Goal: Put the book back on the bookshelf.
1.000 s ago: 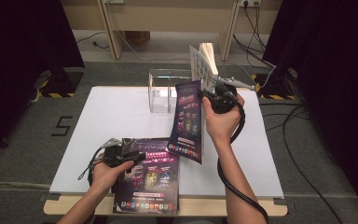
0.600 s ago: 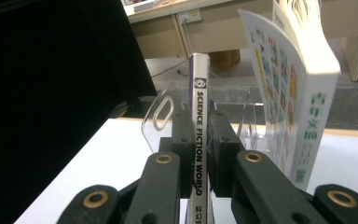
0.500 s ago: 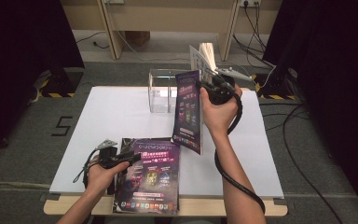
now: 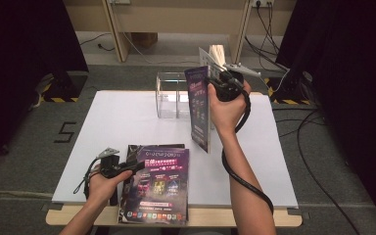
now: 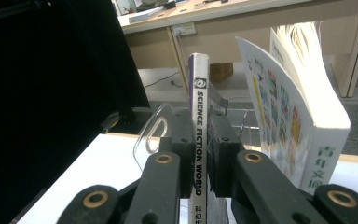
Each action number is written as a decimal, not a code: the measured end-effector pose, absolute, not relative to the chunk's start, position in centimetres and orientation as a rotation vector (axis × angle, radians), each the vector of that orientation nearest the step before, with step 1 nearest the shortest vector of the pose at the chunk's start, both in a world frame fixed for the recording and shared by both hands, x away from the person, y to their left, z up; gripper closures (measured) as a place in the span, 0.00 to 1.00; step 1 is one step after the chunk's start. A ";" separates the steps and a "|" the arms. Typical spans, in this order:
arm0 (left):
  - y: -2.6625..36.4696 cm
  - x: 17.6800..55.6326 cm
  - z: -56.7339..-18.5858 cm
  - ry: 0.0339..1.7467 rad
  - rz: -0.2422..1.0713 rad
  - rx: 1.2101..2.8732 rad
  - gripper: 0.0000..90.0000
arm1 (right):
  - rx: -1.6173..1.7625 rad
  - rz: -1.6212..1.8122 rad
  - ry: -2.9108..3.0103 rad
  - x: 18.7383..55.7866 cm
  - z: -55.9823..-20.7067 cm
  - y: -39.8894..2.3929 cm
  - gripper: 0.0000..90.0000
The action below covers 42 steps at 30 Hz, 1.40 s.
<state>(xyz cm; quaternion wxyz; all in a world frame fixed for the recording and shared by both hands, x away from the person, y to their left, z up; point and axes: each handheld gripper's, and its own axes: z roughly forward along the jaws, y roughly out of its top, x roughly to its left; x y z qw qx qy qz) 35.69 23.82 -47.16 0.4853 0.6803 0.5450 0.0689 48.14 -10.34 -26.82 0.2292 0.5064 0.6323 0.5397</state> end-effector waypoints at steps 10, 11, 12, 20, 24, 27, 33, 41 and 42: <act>23.8 35.7 -47.1 1.322 0.169 1.655 0.62 | 1.385 1.480 1.729 48.8 -26.6 -9.9 0.93; 23.8 35.8 -47.1 1.325 0.168 1.659 0.62 | 1.382 1.479 1.725 48.9 -26.6 -9.8 0.93; 23.8 35.8 -47.1 1.324 0.168 1.659 0.62 | 1.381 1.481 1.723 49.0 -26.5 -9.8 0.93; 23.7 35.9 -47.2 1.323 0.161 1.665 0.62 | 1.379 1.494 1.686 50.3 -26.3 -9.3 0.93; 23.7 35.9 -47.3 1.326 0.160 1.662 0.62 | 1.382 1.498 1.671 51.1 -26.4 -9.2 0.93; 23.7 35.9 -47.4 1.326 0.159 1.662 0.62 | 1.379 1.498 1.663 51.6 -26.4 -8.9 0.93; 23.7 35.9 -47.4 1.327 0.158 1.665 0.62 | 1.372 1.493 1.649 52.8 -26.5 -8.3 0.93; 23.8 36.0 -47.4 1.328 0.158 1.661 0.62 | 1.344 1.495 1.611 54.6 -26.4 -7.4 0.93; 23.8 36.0 -47.5 1.329 0.157 1.660 0.62 | 1.347 1.499 1.604 54.8 -26.4 -7.3 0.93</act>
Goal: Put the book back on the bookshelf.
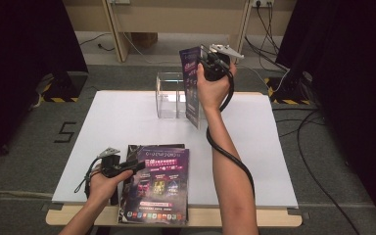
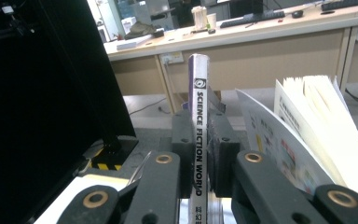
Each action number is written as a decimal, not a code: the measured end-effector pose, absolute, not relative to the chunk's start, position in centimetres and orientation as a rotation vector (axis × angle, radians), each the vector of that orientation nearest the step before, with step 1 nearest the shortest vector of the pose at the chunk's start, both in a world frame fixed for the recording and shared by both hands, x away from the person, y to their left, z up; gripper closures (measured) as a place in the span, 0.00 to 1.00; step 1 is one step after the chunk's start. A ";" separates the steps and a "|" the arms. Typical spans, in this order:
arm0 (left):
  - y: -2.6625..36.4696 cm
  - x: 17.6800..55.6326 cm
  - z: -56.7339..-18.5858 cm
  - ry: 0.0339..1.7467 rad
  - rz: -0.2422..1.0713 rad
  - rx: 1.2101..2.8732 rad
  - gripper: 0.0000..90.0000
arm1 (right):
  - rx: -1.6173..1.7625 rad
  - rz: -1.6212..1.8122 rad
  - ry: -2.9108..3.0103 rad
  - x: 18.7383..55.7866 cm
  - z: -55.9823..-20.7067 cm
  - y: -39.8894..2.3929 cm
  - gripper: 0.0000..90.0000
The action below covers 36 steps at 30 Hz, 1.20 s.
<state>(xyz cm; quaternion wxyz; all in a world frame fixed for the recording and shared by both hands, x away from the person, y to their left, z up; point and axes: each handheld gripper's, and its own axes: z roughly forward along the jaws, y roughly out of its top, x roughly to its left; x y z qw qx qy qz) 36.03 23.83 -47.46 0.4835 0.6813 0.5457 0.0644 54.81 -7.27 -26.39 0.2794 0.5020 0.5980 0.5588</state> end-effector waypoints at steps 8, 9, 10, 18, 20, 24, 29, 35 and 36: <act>24.0 36.1 -47.6 1.337 0.154 1.660 0.62 | 1.295 1.472 1.591 55.9 -28.4 -6.2 0.92; 24.1 36.1 -47.7 1.336 0.156 1.659 0.62 | 1.285 1.457 1.595 55.6 -28.4 -6.1 0.92; 24.1 36.1 -47.7 1.338 0.158 1.657 0.62 | 1.271 1.452 1.596 55.3 -28.5 -6.0 0.92; 24.1 36.0 -47.6 1.339 0.159 1.658 0.62 | 1.172 1.410 1.661 50.7 -29.6 -6.5 0.92; 24.1 36.0 -47.6 1.338 0.160 1.659 0.62 | 1.158 1.399 1.677 49.6 -29.9 -6.7 0.92; 24.0 36.0 -47.5 1.340 0.162 1.660 0.62 | 1.146 1.381 1.700 47.2 -30.6 -7.2 0.92; 24.0 36.0 -47.4 1.335 0.164 1.657 0.62 | 1.160 1.379 1.700 45.2 -31.6 -8.5 0.92; 24.0 36.0 -47.3 1.335 0.163 1.653 0.62 | 1.180 1.371 1.707 43.5 -32.4 -9.5 0.91; 24.0 36.0 -47.3 1.336 0.165 1.653 0.62 | 1.188 1.371 1.709 43.3 -32.5 -9.6 0.90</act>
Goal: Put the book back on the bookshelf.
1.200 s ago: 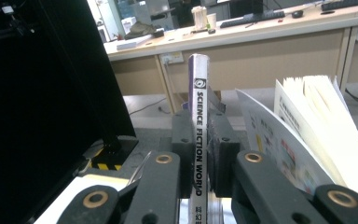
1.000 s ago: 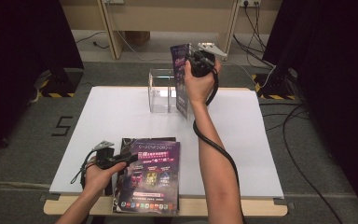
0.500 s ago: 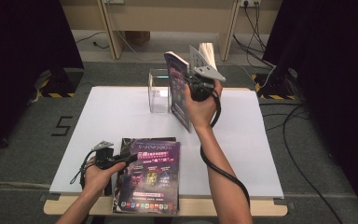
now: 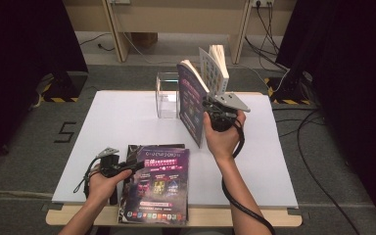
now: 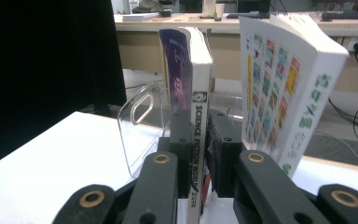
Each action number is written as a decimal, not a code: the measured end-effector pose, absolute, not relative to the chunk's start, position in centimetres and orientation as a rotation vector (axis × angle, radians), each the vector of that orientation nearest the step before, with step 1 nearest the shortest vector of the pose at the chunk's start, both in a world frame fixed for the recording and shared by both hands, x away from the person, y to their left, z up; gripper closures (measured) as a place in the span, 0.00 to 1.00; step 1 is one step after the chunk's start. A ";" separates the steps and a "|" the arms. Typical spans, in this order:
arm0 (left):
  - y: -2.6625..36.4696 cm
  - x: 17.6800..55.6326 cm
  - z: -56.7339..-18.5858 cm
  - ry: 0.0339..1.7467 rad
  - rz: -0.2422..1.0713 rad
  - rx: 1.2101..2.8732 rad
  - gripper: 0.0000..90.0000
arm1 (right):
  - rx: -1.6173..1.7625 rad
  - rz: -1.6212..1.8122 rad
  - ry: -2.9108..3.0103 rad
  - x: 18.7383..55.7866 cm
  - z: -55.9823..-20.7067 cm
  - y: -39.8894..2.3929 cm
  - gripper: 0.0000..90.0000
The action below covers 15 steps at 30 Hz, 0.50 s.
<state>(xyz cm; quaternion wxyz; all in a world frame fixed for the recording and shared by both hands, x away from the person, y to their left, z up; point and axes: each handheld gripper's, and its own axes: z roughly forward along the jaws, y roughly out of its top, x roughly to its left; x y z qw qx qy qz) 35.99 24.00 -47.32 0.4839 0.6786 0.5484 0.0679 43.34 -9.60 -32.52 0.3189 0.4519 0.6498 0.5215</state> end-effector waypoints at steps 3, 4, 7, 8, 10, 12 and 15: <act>24.0 36.0 -47.3 1.336 0.162 1.655 0.62 | 1.187 1.373 1.711 43.1 -32.5 -9.8 0.88; 23.9 36.0 -47.3 1.336 0.161 1.655 0.62 | 1.193 1.373 1.714 43.1 -32.4 -9.8 0.88; 23.9 35.9 -47.3 1.334 0.158 1.658 0.62 | 1.217 1.380 1.732 43.5 -32.0 -9.9 0.87; 23.9 35.9 -47.3 1.333 0.159 1.658 0.62 | 1.218 1.378 1.738 43.7 -31.9 -9.9 0.87; 24.0 36.0 -47.3 1.332 0.160 1.657 0.62 | 1.242 1.373 1.756 44.2 -31.7 -9.6 0.86; 24.0 36.0 -47.3 1.333 0.161 1.657 0.62 | 1.252 1.353 1.782 44.7 -31.5 -9.5 0.85; 24.1 36.0 -47.2 1.332 0.159 1.655 0.62 | 1.268 1.321 1.813 45.7 -31.1 -9.1 0.85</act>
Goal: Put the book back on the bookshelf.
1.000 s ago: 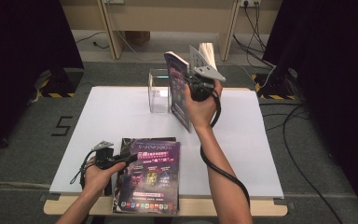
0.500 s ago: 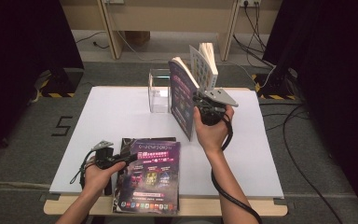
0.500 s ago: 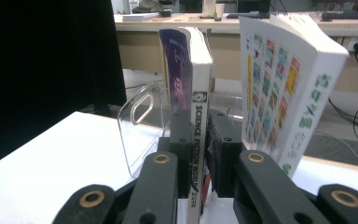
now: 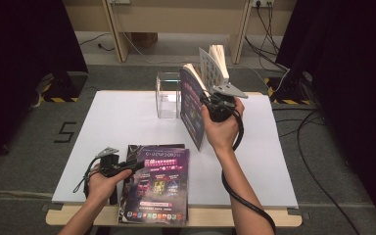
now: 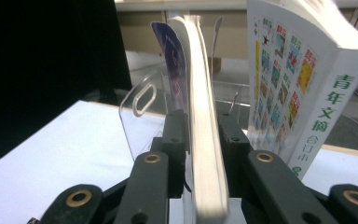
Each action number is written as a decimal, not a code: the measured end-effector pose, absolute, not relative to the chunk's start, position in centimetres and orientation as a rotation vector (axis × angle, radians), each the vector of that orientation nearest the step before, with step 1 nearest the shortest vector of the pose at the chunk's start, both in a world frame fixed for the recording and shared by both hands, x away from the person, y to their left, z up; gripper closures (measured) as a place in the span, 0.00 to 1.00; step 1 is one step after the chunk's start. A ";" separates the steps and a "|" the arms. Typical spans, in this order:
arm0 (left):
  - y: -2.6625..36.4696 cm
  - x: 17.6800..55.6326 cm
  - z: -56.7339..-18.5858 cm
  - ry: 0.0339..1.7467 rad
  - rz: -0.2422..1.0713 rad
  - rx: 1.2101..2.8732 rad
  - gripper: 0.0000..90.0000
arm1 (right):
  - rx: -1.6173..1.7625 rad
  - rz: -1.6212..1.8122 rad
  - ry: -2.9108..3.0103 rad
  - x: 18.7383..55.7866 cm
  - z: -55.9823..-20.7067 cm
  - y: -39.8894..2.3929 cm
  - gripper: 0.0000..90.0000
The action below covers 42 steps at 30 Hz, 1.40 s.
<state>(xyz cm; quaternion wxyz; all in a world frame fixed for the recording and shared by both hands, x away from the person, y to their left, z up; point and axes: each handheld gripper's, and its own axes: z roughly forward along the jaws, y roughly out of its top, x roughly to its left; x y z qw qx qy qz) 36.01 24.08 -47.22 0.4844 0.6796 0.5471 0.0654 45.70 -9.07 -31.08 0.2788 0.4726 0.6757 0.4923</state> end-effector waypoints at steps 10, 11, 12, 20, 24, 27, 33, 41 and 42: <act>24.1 36.0 -47.2 1.331 0.160 1.658 0.62 | 1.344 1.214 1.880 46.9 -29.9 -8.6 0.92; 24.1 36.0 -47.2 1.331 0.161 1.660 0.62 | 1.349 1.207 1.882 46.9 -29.8 -8.6 0.92; 24.0 36.0 -47.2 1.331 0.160 1.660 0.62 | 1.346 1.209 1.880 47.0 -29.8 -8.6 0.92; 24.1 36.1 -47.4 1.334 0.159 1.659 0.62 | 1.299 1.228 1.835 47.3 -29.5 -7.9 0.92; 24.2 36.1 -47.3 1.334 0.163 1.652 0.62 | 1.289 1.258 1.799 47.9 -29.2 -7.5 0.92; 24.2 36.1 -47.3 1.334 0.162 1.651 0.62 | 1.287 1.259 1.784 48.6 -28.8 -7.0 0.92; 24.3 36.1 -47.2 1.333 0.165 1.652 0.62 | 1.304 1.234 1.757 50.3 -29.0 -6.1 0.92; 24.4 36.2 -47.4 1.339 0.162 1.652 0.62 | 1.334 1.175 1.732 51.6 -30.1 -5.8 0.92; 24.3 36.2 -47.4 1.338 0.161 1.652 0.62 | 1.322 1.171 1.721 51.6 -30.2 -5.8 0.92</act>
